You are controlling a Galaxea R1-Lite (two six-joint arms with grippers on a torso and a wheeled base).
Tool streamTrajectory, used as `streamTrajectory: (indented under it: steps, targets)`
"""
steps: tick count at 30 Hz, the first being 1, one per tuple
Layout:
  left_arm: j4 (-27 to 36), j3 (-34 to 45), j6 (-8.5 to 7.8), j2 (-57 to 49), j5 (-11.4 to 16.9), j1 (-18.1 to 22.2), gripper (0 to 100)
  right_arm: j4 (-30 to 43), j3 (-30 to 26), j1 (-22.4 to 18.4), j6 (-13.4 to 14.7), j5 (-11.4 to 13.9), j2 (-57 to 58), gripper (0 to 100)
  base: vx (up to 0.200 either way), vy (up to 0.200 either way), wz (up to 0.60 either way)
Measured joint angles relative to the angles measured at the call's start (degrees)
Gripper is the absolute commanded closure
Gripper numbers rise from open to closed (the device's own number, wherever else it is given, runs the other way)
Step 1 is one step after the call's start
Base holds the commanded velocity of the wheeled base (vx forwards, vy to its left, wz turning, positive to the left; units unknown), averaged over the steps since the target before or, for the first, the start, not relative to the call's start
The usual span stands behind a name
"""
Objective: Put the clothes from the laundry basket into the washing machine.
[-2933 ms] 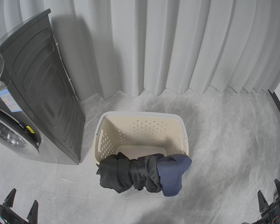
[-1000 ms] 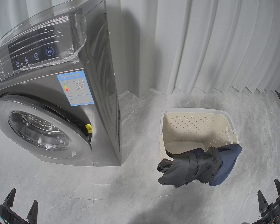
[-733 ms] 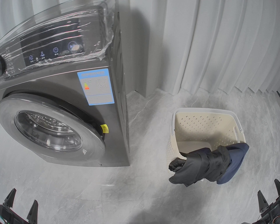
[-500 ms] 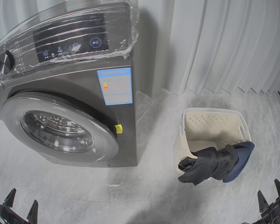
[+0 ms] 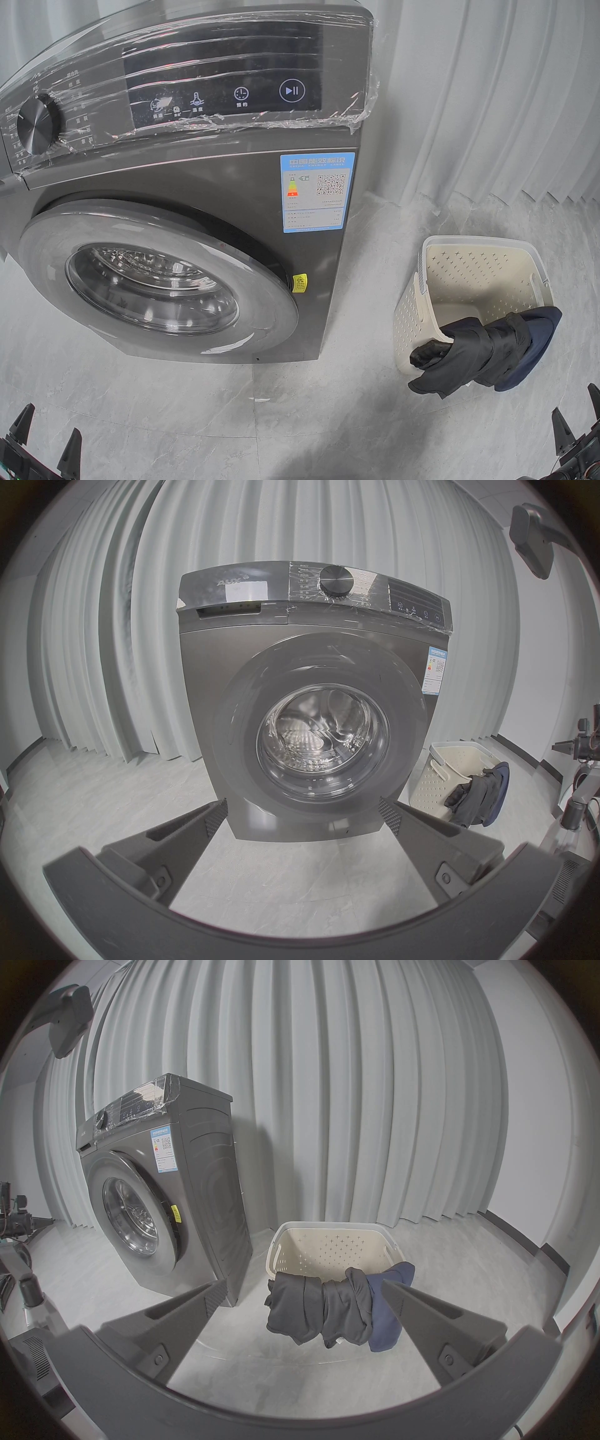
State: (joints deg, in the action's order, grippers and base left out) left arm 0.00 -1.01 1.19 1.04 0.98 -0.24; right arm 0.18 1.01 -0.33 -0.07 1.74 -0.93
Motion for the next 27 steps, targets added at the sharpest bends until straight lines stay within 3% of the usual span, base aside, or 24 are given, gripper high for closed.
streamTrajectory:
  steps: [2,20,23,27]
  targets:
    - [0.0,0.0,0.0,0.0,0.0,-0.02,0,0.0,0.0,0.0,0.0,0.0,0.0,0,0.0,0.0,0.0]
    - [0.0,0.0,0.0,0.0,0.0,-0.02,0,0.0,0.0,0.0,0.0,0.02,0.0,0,0.0,0.2,0.0]
    - [0.0,0.0,0.0,0.0,0.0,-0.02,0,0.04,0.0,-0.02,0.02,0.0,0.0,0,0.0,0.0,0.0]
    - [0.0,0.0,0.0,0.0,0.02,-0.02,0,-0.02,0.0,-0.07,0.07,-0.02,0.0,0,0.0,0.0,0.6]
